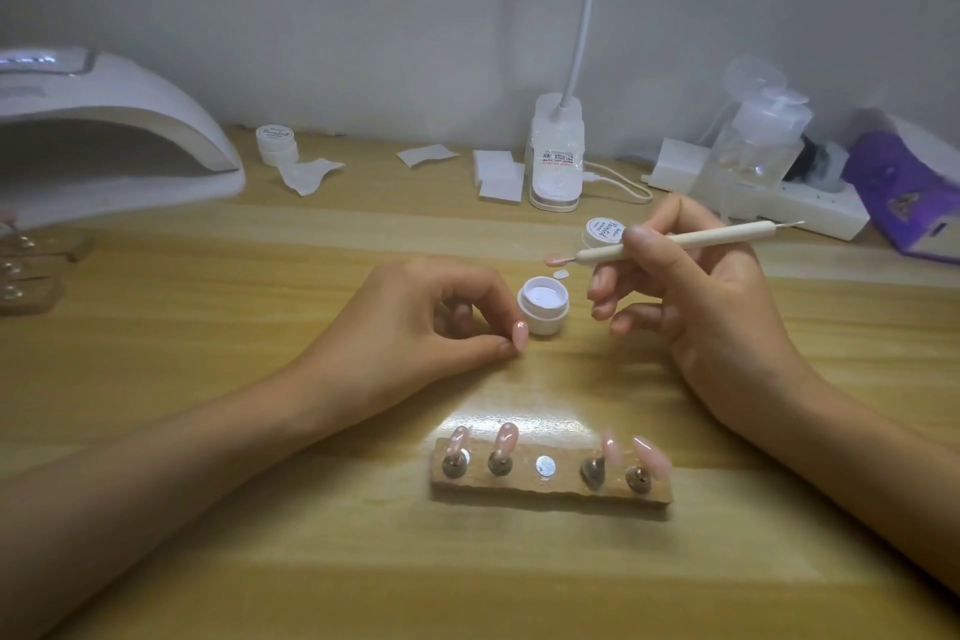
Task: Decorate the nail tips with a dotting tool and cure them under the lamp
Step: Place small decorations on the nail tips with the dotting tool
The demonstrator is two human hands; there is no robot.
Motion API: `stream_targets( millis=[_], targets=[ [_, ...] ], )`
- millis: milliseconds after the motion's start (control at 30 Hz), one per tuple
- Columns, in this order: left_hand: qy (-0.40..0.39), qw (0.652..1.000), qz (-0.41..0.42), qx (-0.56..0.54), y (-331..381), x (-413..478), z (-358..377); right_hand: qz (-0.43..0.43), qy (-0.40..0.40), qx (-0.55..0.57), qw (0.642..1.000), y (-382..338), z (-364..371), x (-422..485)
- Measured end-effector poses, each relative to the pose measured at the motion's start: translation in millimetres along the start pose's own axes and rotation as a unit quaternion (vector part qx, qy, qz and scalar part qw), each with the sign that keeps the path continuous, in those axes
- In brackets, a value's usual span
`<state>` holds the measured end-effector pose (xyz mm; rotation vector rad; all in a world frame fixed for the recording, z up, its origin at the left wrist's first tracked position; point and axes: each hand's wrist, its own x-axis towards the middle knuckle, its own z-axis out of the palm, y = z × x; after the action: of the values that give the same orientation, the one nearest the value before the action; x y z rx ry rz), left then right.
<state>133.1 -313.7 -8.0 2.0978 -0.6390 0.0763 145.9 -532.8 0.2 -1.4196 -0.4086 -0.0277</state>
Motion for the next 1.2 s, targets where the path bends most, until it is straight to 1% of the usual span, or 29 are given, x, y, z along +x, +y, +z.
stream_targets(
  millis=[167,333,733,1200],
  targets=[
    [0.004,1.000,-0.012,-0.005,-2.0,0.8,0.1,0.035,-0.037,0.012,0.999,1.3,9.4,-9.7],
    [0.002,1.000,-0.012,-0.014,-2.2,0.1,0.4,0.037,-0.048,-0.014,0.998,2.6,12.4,-9.9],
    [-0.002,1.000,-0.011,-0.001,-2.0,0.9,0.8,0.055,-0.049,-0.036,0.997,5.6,12.2,-8.1],
    [-0.001,1.000,-0.004,0.006,-3.8,1.2,0.3,0.059,-0.052,-0.034,0.996,6.3,11.7,-7.1]
  ],
)
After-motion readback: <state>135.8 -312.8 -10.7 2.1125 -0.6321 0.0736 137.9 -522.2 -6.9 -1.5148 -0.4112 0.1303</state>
